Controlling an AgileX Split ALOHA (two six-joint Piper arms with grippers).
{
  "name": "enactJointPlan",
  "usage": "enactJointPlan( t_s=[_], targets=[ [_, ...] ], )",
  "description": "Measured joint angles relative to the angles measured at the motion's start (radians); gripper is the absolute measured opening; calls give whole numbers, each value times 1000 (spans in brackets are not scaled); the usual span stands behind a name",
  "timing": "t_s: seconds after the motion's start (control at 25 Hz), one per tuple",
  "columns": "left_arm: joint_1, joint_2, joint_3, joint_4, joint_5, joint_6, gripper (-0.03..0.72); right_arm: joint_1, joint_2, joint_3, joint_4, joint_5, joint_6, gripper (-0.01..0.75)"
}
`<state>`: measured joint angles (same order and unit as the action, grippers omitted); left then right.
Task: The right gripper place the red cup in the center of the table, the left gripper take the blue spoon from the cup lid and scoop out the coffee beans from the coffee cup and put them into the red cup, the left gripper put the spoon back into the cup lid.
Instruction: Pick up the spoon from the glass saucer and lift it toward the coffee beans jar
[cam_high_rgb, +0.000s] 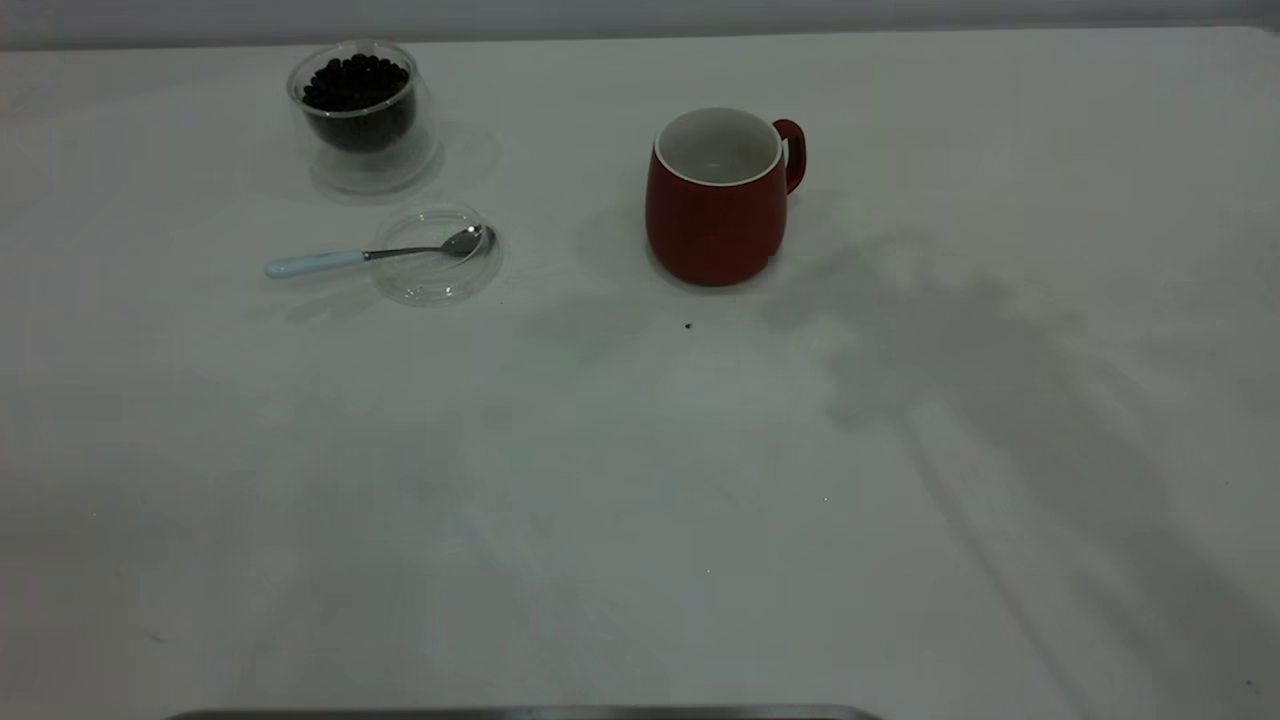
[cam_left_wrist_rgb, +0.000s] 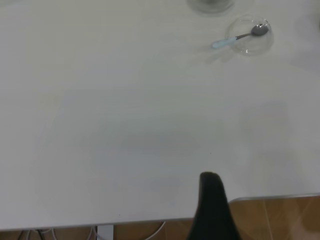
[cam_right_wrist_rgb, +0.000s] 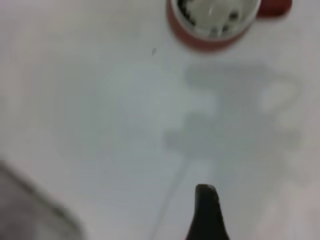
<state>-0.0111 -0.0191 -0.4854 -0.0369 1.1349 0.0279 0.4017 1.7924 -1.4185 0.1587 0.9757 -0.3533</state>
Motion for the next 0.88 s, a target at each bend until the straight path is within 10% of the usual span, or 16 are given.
enactJointPlan(
  t_s=[0.2,0.88],
  targets=[
    [0,0,0,0,0,0,595,-3,-197,2,-75,232,166,605],
    [0,0,0,0,0,0,595,-3,-939,516,-142,258,229,602]
  ],
)
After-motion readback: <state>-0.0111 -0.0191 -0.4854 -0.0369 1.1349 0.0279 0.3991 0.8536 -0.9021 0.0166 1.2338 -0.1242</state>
